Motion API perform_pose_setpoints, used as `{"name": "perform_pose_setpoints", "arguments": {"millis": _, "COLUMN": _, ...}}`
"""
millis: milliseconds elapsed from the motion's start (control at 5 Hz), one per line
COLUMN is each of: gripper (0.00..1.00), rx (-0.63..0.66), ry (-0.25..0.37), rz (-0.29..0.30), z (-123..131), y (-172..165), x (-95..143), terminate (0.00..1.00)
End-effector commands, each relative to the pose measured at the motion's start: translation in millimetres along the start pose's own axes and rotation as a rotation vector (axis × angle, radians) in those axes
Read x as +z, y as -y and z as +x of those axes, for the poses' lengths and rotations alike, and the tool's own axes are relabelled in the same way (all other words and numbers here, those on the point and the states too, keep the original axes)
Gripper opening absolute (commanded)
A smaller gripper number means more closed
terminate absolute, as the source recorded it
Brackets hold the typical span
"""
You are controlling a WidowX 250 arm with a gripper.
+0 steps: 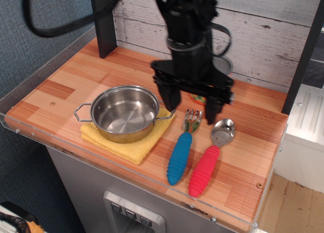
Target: Move the red utensil to the left of silver pot.
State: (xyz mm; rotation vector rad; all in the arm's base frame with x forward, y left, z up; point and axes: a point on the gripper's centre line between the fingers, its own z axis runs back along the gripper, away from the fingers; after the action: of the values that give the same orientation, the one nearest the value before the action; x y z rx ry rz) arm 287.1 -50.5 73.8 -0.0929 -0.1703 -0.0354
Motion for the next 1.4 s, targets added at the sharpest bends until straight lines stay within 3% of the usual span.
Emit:
{"name": "perform_pose_setpoints", "arguments": {"millis": 0, "gripper": 1.0, "rx": -0.015, "ry": -0.044, "rz": 0.035, "z": 10.1, "y": 28.9, "x": -15.1, "terminate": 0.0}}
{"name": "perform_pose_setpoints", "arguments": {"millis": 400, "gripper": 1.0, "rx": -0.051, "ry": -0.064, "rz": 0.014, "z": 3.2, "y": 42.7, "x": -33.6, "terminate": 0.0}}
{"name": "perform_pose_setpoints", "arguments": {"millis": 800, "gripper": 1.0, "rx": -0.07, "ry": -0.119, "rz": 0.054, "z": -1.0, "y": 43.0, "x": -51.2, "terminate": 0.0}}
{"name": "perform_pose_setpoints", "arguments": {"millis": 1200, "gripper": 1.0, "rx": -0.097, "ry": -0.126, "rz": 0.072, "z": -4.8, "y": 46.5, "x": -62.6, "terminate": 0.0}}
